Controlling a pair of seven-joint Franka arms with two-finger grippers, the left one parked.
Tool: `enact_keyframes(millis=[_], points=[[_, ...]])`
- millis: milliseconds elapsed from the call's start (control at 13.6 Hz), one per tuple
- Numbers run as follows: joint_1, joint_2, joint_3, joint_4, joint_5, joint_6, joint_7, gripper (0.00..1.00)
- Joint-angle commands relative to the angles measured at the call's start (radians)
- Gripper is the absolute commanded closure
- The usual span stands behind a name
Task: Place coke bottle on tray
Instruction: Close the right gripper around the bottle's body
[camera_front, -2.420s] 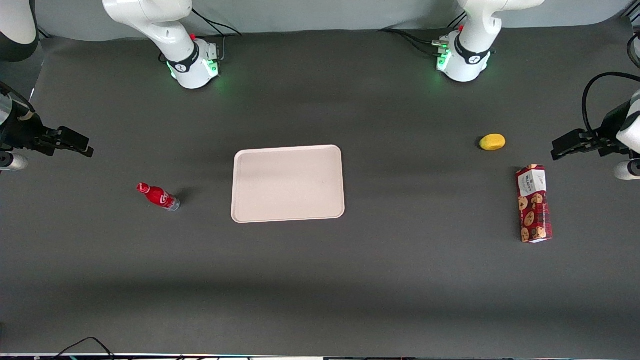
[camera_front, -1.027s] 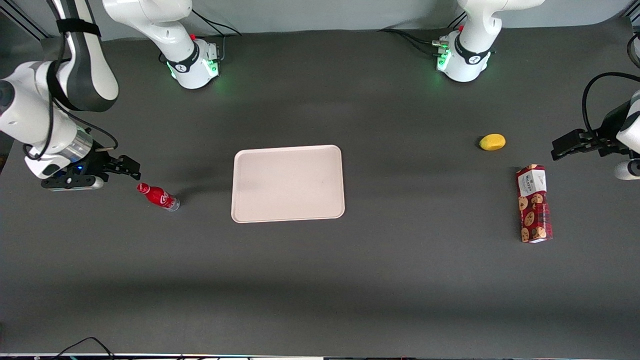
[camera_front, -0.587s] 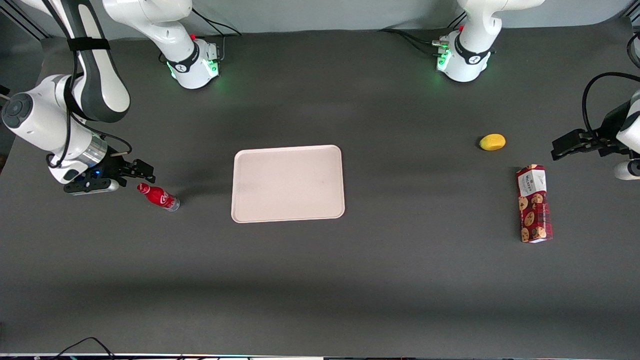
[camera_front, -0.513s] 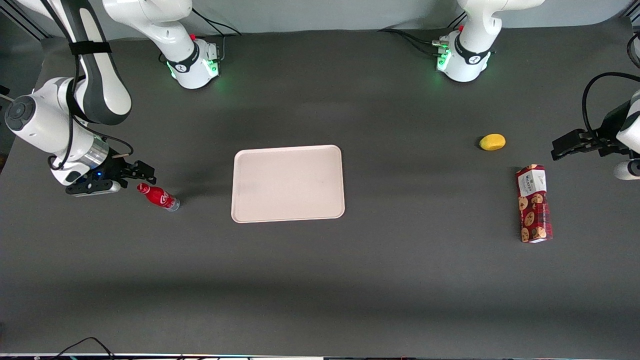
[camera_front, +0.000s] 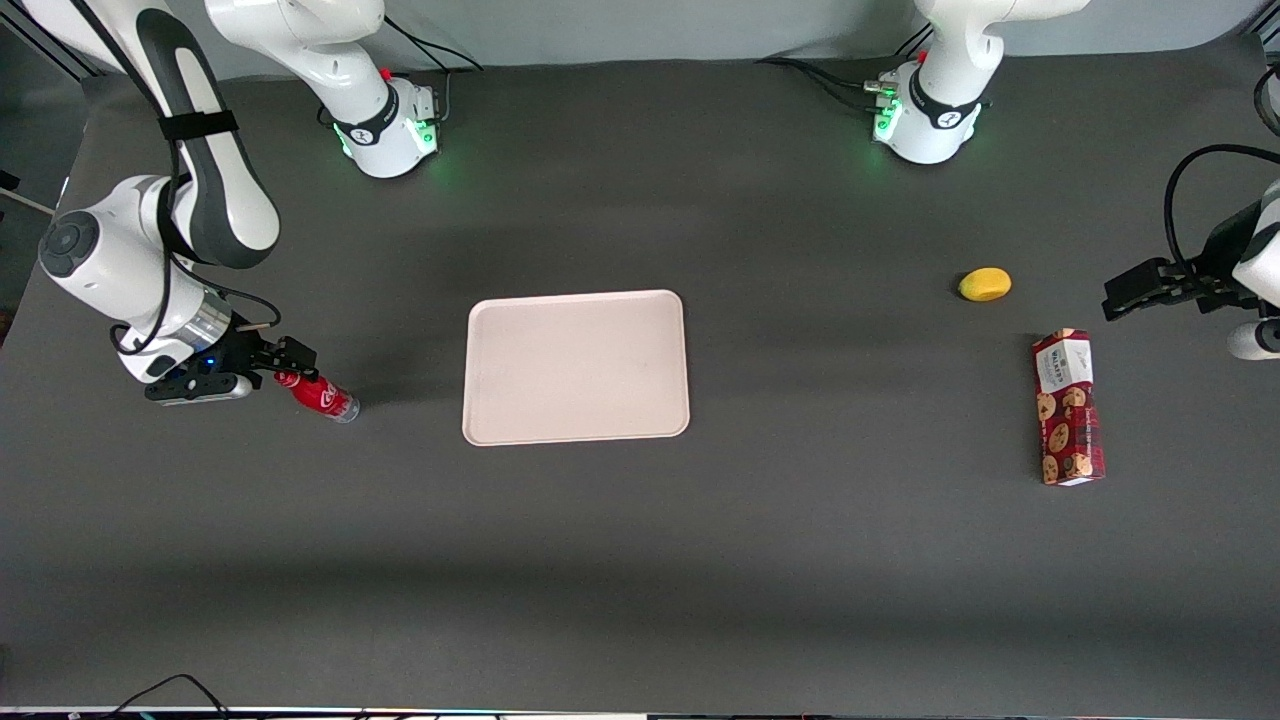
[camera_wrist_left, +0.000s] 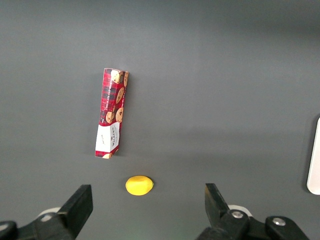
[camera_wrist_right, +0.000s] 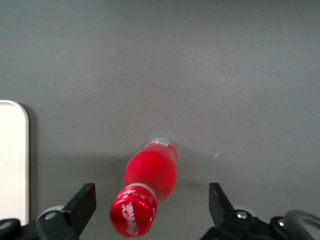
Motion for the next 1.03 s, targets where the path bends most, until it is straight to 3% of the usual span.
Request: enact_keyframes(millis=[0, 293, 440, 660, 880, 953], points=[[0.002, 0.003, -0.002, -0.036, 0.033, 0.062, -0.042, 0.00], [0.005, 0.003, -0.002, -0.033, 0.033, 0.059, -0.036, 0.00], [0.008, 0.002, -0.001, -0.030, 0.033, 0.053, -0.040, 0.06], [0.010, -0.009, 0.010, -0.021, 0.033, 0.020, -0.020, 0.67], [0.011, -0.011, 0.010, -0.011, 0.033, 0.016, -0.026, 1.00], [0.011, -0.011, 0.010, -0.010, 0.033, 0.015, -0.034, 1.00]])
